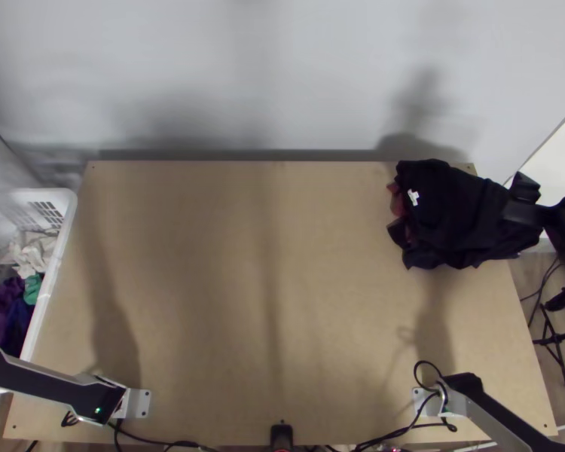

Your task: Fold the t-shirt

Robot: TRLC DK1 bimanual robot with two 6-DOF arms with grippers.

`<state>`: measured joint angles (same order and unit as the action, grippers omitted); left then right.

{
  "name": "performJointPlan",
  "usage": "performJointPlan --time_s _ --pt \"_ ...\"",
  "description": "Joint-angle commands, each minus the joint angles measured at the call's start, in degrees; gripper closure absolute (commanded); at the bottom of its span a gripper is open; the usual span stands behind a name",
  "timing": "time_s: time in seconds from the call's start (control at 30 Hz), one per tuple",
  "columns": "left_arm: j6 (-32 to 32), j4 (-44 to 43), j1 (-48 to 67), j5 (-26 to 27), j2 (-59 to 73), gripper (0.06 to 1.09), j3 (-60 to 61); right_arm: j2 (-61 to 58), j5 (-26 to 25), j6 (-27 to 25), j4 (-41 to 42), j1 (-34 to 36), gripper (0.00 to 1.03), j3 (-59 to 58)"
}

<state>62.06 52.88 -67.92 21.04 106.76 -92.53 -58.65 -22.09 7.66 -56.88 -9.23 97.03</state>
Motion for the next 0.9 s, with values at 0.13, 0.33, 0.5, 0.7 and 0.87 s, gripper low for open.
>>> performJointPlan --time_s 0.13,0.33,0.5,0.7,0.87 --pt "5.09 1.61 3.85 0.41 22.61 0.11 -17.68 -2.87 -0.06 -0.37 -4.82 0.62 0.05 7.56" --pt "8.51 -5.16 10.09 0.58 33.25 0.11 -22.87 -5.95 -0.06 -1.95 -7.28 0.45 0.05 12.13" --pt "5.88 -12.37 12.37 -0.56 42.13 0.11 -30.25 -7.7 -0.06 -3.27 -8.42 0.45 0.05 14.59" --pt "5.26 -16.14 13.34 -3.81 48.89 0.11 -37.72 -9.2 -0.06 -3.44 -8.77 0.53 0.05 15.38" --pt "6.93 -19.75 14.57 -5.3 50.12 0.11 -37.99 -11.48 -0.06 -3.53 -8.77 0.53 0.05 17.49"
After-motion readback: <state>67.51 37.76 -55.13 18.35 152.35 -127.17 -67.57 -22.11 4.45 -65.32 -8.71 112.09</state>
